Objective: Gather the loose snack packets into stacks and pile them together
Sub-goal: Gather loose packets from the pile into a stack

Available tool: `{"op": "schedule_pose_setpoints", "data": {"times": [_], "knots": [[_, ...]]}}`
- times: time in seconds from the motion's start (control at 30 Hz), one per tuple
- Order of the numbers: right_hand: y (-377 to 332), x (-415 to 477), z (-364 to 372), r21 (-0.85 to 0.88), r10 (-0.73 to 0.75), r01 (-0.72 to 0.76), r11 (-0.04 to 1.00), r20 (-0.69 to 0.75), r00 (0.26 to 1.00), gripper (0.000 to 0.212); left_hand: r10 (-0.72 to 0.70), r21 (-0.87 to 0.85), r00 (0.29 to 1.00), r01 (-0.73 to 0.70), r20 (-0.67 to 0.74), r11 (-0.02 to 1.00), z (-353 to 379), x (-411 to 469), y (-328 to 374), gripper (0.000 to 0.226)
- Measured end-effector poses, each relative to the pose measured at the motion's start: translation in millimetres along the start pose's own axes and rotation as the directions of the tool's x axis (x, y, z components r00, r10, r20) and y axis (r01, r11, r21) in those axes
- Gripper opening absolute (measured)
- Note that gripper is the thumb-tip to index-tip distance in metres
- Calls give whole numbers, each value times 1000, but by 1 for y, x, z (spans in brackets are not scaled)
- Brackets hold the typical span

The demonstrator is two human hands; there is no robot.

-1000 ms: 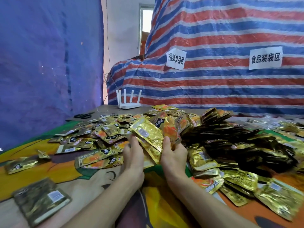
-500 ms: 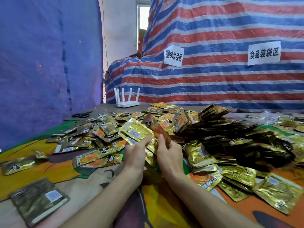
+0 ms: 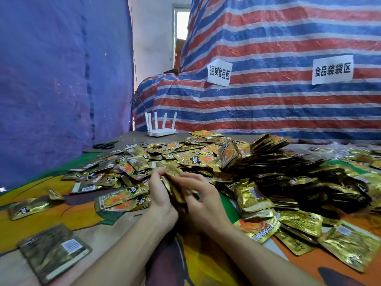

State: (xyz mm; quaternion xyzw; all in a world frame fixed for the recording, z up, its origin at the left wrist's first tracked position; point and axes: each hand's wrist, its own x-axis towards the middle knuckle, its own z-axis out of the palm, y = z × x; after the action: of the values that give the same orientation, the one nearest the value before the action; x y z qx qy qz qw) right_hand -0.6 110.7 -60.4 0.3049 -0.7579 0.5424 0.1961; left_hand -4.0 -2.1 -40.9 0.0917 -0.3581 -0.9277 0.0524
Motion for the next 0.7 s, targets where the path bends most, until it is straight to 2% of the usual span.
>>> {"op": "schedule_pose_setpoints", "data": {"times": [0.03, 0.1, 0.2, 0.3, 0.37, 0.43, 0.5, 0.57, 0.6, 0.7], "knots": [[-2, 0, 0, -38, 23, -22, 999, 46, 999, 41, 20, -30, 999, -19, 34, 999, -1, 2, 0, 44], [-7, 1, -2, -48, 70, -65, 997, 112, 991, 40, 37, 47, 999, -38, 23, 998, -1, 2, -2, 52], [-12, 0, -3, -1, 115, -117, 993, 167, 979, 44, 194, 199, 958, -152, -210, 968, -5, 7, -7, 58], [-13, 1, -2, 29, 165, -168, 985, 82, 983, 38, 390, 281, 906, -336, -166, 899, -3, 7, -5, 64], [-13, 4, -3, 219, 251, -256, 942, 52, 967, 52, 493, 394, 868, -436, -52, 809, 2, 6, -9, 67], [-15, 8, -2, 519, 322, -318, 794, 85, 943, 60, 502, 440, 863, -474, 57, 763, 8, 1, -18, 70], [-17, 9, -4, 737, 329, -309, 601, 124, 936, 61, 468, 445, 875, -469, 121, 762, 11, -3, -27, 69], [-15, 9, -6, 852, 333, -308, 424, 170, 928, 67, 425, 437, 890, -453, 167, 777, 11, -2, -32, 67], [-14, 8, -6, 878, 330, -305, 368, 183, 926, 69, 406, 440, 895, -444, 184, 780, 10, -2, -33, 66], [-12, 7, -5, 904, 371, -302, 304, 180, 911, 60, 377, 502, 902, -431, 211, 750, 9, -1, -30, 62]]}}
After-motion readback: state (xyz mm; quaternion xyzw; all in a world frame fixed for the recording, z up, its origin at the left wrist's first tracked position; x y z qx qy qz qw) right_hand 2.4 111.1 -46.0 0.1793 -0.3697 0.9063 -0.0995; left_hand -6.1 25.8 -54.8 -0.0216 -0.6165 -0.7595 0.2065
